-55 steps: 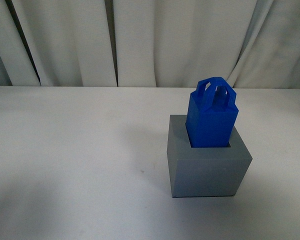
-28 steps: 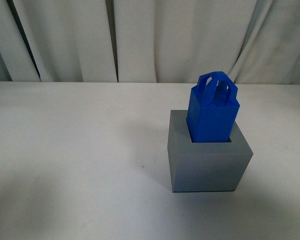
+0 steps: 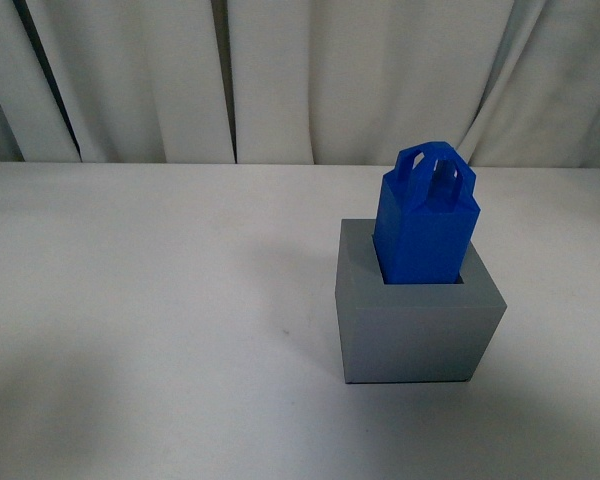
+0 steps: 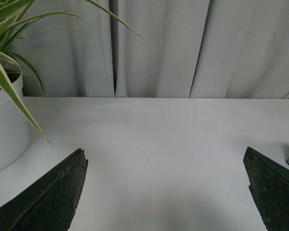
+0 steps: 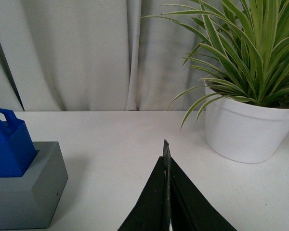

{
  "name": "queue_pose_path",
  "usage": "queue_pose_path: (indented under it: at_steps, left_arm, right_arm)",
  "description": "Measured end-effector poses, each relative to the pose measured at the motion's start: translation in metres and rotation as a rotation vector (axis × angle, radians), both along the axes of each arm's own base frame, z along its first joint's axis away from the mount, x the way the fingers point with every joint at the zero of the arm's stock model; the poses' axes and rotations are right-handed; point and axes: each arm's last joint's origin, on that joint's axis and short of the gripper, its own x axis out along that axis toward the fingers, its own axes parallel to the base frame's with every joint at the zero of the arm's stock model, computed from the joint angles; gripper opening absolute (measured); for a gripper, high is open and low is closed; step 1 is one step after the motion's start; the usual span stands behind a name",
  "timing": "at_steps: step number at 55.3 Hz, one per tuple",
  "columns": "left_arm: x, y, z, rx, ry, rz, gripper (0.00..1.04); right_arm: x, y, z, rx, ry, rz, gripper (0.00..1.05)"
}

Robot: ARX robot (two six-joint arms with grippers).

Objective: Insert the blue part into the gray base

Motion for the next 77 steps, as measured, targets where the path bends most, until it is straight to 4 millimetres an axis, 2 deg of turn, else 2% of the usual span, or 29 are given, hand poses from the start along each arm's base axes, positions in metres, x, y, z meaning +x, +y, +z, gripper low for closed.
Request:
queue_pose_path:
  at_steps: [16,24,38,47,55,68,77]
  left_arm:
    - [0.000,0.000,0.000,0.000,0.000,0.000,0.99]
    - [0.000,0.000,0.000,0.000,0.000,0.000,0.99]
    - [0.000,0.000,0.000,0.000,0.000,0.000,0.99]
    - [0.000,0.000,0.000,0.000,0.000,0.000,0.99]
    - [0.000,0.000,0.000,0.000,0.000,0.000,0.99]
    - [0.000,0.000,0.000,0.000,0.000,0.000,0.99]
    - [0.000,0.000,0.000,0.000,0.000,0.000,0.99]
  right_arm:
    - [-0.004,0.000,-0.001,0.000,0.001,0.000,0.02]
    - [-0.014,0.000,-0.003,0.000,0.008,0.002,0.02]
    - [-0.015,0.000,-0.003,0.000,0.006,0.002,0.02]
    - [-0.015,0.000,-0.003,0.000,0.006,0.002,0.27]
    - [-0.015,0.000,-0.003,0.000,0.006,0.002,0.59]
    - [-0.015,0.000,-0.003,0.000,0.006,0.002,0.98]
    - [-0.015,0.000,-0.003,0.001,0.006,0.002,0.97]
